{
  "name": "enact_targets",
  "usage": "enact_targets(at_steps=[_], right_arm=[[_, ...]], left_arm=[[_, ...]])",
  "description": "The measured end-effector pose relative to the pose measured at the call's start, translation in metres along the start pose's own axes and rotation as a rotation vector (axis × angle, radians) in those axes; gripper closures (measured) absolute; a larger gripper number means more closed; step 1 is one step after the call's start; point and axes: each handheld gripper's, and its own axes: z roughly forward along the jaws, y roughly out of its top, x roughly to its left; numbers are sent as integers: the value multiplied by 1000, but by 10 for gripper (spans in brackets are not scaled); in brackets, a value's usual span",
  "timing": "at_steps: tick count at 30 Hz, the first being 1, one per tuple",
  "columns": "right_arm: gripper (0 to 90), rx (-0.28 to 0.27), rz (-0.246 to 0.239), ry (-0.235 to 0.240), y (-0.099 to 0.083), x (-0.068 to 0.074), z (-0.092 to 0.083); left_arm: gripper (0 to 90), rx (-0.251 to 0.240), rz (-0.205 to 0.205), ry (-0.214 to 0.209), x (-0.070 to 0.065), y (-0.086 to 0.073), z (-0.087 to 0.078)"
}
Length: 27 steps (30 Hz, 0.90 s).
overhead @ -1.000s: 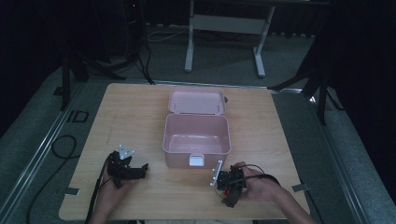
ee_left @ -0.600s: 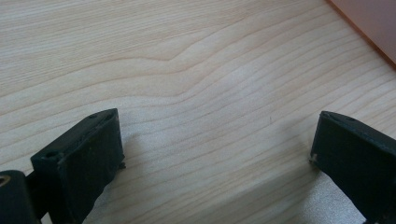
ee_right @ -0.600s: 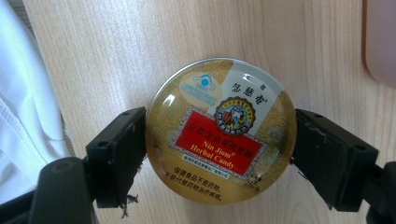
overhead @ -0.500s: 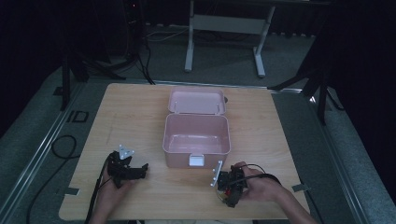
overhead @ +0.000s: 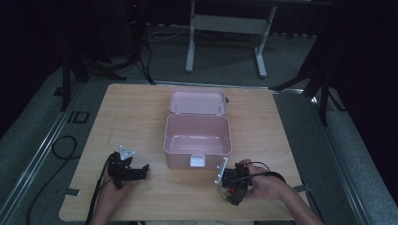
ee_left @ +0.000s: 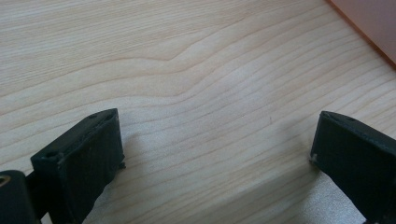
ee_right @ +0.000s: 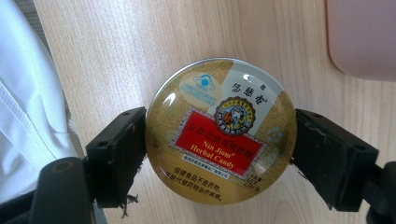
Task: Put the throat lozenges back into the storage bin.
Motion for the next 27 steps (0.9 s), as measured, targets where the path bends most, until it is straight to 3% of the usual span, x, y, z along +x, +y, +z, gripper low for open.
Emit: enact_targets(at_steps=[27], right_arm=[[202, 1, 18, -10, -9, -8, -21]], left_arm=[[25, 0, 0, 0, 0, 0, 0]])
